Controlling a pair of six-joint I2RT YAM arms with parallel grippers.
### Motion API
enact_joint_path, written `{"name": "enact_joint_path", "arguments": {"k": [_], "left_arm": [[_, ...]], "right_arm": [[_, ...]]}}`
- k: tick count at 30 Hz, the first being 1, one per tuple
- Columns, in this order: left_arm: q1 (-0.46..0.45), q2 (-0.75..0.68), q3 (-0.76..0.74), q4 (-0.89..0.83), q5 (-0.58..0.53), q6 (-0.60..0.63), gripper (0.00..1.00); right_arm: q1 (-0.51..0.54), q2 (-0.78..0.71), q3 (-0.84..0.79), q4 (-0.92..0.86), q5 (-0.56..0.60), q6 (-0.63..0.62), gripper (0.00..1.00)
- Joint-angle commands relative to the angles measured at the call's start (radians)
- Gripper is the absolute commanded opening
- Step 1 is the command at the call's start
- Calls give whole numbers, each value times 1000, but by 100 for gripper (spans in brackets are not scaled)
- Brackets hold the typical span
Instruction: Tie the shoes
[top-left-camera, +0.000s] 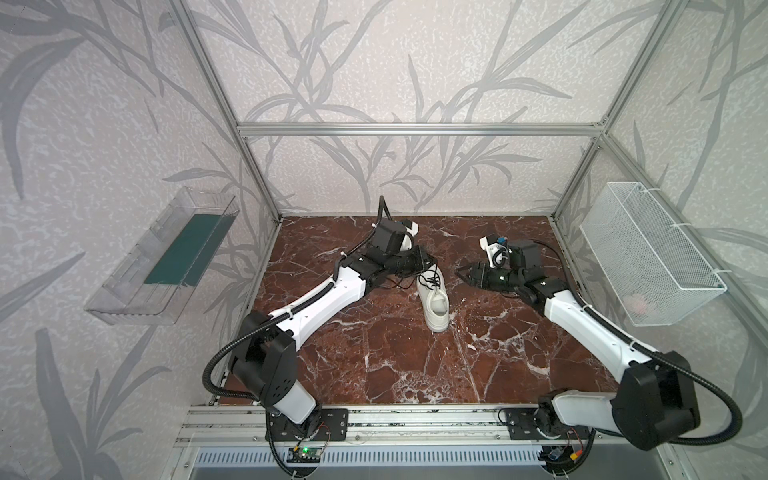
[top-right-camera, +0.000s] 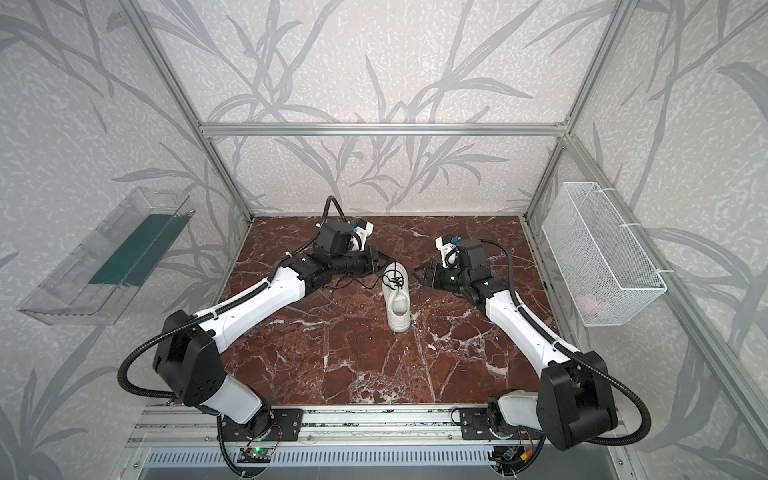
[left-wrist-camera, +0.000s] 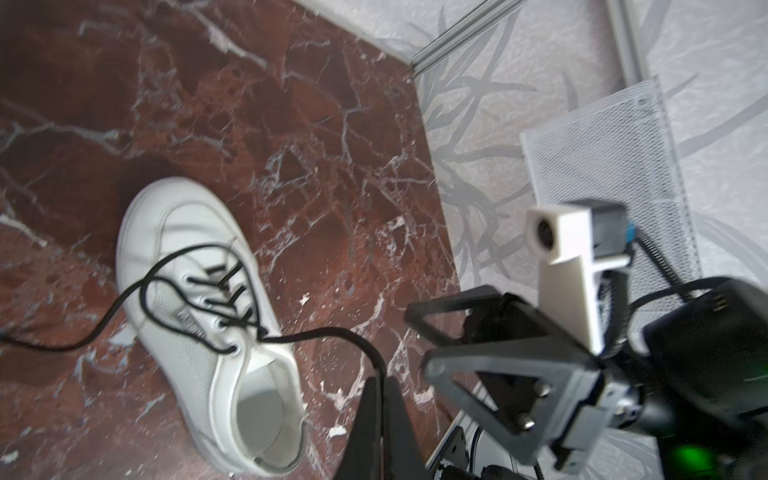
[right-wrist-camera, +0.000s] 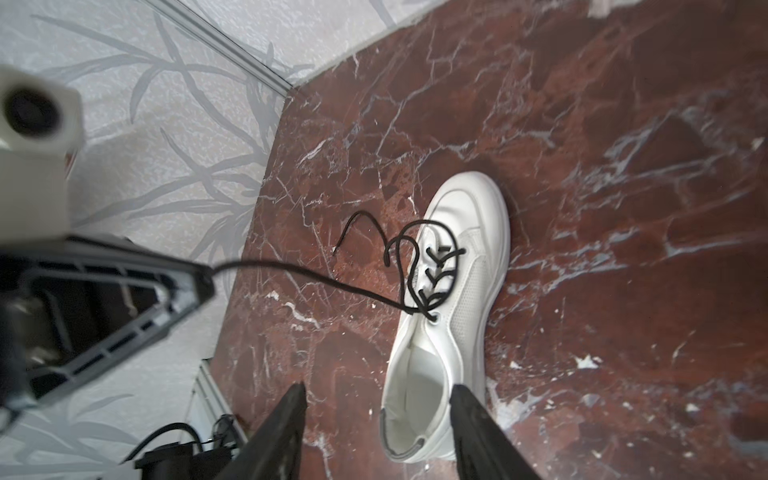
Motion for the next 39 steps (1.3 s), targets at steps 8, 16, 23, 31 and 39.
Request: {"name": "enact_joint_path", "arguments": {"k": [8, 16, 23, 31, 39], "left_arm": [[-9, 111, 125, 65, 69, -70, 1], [-27, 174, 139, 165, 98, -136, 1], [-21, 153, 125, 146, 145, -118, 1], [16, 119, 93, 126, 163, -89, 3], [81, 80, 37, 84, 151, 11, 32]], "right_arm": [[15, 84, -52, 345, -108, -354, 58], [15, 202, -14, 410, -152, -384, 58], [15, 319, 23, 519, -178, -250, 49], [23, 303, 3, 524, -111, -155, 8], [21, 257, 33, 389, -85, -198, 0]]}}
